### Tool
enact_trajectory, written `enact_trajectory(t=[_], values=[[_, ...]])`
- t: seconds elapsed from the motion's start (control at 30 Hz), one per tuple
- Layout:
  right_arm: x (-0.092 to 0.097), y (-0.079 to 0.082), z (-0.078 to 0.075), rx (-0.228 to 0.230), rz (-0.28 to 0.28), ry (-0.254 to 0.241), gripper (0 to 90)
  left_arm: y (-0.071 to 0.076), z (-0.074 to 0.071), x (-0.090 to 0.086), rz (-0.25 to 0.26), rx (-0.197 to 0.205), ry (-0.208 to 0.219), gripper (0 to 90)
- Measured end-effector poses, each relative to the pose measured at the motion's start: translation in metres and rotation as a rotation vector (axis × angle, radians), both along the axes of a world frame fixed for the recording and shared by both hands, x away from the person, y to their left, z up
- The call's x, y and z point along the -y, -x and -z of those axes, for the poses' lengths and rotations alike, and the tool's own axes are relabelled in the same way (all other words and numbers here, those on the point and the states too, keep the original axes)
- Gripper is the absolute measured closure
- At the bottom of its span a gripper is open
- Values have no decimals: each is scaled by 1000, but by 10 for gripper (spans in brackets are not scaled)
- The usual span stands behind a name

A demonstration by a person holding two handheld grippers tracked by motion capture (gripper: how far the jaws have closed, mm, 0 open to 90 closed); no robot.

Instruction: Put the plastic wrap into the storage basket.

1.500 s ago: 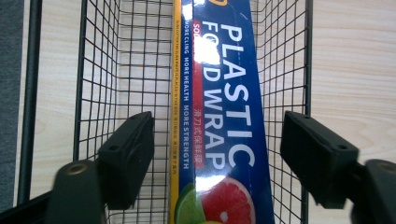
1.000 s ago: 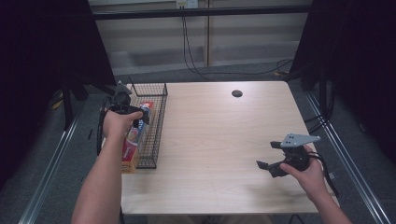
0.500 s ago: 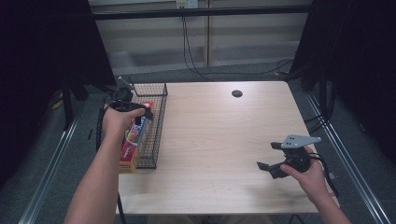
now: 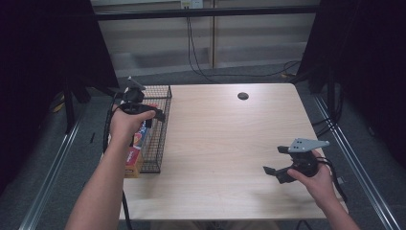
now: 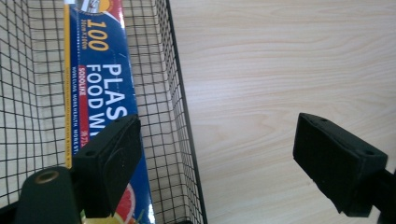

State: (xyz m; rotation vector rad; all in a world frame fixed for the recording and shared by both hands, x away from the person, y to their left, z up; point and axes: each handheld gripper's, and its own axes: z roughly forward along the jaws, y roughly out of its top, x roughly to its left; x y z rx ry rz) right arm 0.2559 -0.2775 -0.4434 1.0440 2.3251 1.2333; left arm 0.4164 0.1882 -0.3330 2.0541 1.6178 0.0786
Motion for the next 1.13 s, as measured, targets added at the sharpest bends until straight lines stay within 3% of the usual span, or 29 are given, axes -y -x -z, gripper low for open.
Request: enact_trajectory(t=[0.7,0.9,1.13], values=[[-1,0,1,-3,-10,5,47,20,1,40,158,77,52,137],[-4,-1,5,-14,-21,4,46,27,9,53,197,99,54,131],[-3,-2,16,-56,-28,0,20,37,26,74,290,145,64,92]])
